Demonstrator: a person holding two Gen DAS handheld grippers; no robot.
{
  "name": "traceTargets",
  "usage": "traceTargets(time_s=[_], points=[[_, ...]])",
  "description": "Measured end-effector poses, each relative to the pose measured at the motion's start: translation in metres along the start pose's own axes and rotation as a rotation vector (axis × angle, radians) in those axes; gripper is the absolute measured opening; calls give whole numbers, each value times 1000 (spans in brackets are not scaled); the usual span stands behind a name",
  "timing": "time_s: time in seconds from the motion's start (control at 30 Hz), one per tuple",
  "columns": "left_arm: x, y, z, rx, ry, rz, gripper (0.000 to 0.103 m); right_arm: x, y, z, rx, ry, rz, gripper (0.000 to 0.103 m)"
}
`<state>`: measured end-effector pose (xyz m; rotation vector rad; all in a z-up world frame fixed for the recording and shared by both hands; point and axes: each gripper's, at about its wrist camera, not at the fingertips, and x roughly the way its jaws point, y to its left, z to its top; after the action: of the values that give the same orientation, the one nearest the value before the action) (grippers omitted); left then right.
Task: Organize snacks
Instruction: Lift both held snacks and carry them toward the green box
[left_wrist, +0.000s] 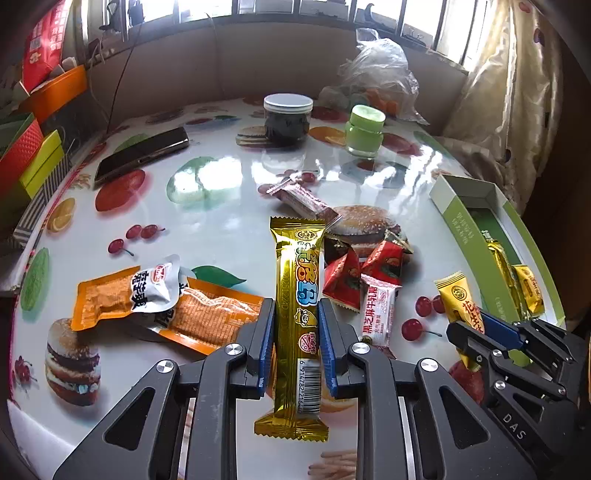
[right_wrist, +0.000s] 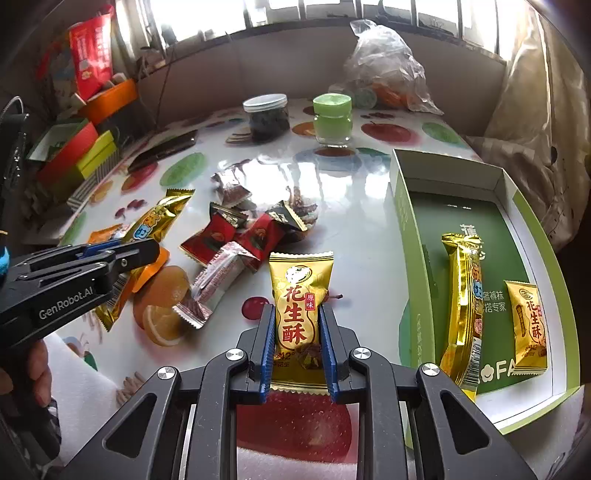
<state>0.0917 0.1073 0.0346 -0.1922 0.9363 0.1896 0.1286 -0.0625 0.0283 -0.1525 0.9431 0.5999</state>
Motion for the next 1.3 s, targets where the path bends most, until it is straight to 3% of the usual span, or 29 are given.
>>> traceTargets(time_s=[0.6,1.3], points=[[-24,-11,7,6,-45,-54,24,-28,-7,2,25,-64,-1,22],[-27,-63,24,81,-50,-138,24,-62,-55,2,118,-115,-88,21]])
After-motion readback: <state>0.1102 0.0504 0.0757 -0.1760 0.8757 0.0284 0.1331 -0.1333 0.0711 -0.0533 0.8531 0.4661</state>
